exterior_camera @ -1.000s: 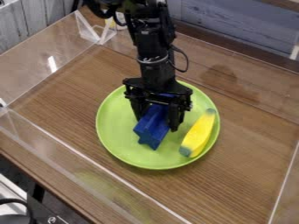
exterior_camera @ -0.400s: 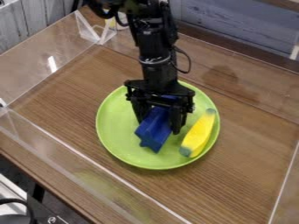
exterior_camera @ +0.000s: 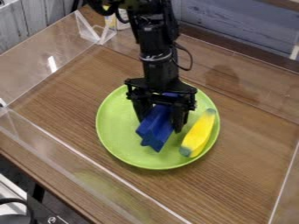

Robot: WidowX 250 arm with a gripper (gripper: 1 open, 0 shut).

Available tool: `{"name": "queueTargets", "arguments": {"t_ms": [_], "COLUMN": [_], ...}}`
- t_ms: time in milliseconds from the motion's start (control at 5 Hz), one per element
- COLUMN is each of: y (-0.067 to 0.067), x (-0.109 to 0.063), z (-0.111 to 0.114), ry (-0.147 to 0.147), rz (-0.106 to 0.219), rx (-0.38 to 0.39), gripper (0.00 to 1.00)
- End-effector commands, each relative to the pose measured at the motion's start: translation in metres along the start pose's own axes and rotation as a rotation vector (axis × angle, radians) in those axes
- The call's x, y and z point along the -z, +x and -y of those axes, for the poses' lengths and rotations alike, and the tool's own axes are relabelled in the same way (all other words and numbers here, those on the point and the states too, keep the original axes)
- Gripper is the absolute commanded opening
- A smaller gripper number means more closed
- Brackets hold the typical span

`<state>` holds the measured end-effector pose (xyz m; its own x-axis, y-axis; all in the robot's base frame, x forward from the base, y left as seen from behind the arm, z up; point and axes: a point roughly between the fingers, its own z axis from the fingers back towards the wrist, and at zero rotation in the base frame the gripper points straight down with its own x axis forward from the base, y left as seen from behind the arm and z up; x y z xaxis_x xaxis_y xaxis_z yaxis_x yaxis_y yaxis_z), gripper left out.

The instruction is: Remove the blue object from inside the green plate and put it on the table

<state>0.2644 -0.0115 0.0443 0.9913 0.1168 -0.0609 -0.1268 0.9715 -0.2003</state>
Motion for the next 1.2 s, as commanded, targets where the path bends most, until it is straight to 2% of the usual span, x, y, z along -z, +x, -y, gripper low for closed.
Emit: {"name": "queueTargets", "arguments": {"t_ms": [0,200,400,600,800,1000], "y": [0.010,0.009,0.005,0.004,0.002,-0.002], "x": [-0.026,-0.033,-0.033,-0.035,-0.035,-0.030], "z": [0.012,0.024,0.046,0.054,0.066,0.087], "ry": [-0.012,-0.026,-0.045,-0.057,-0.070,-0.085], "rz": [0.086,0.093,0.090,0.088,0.084,0.075], "rx": [0.031,0.054,0.097,0.113,0.139,0.180], "gripper": [0.00,0.00,0.00,0.00,0.00,0.00]}}
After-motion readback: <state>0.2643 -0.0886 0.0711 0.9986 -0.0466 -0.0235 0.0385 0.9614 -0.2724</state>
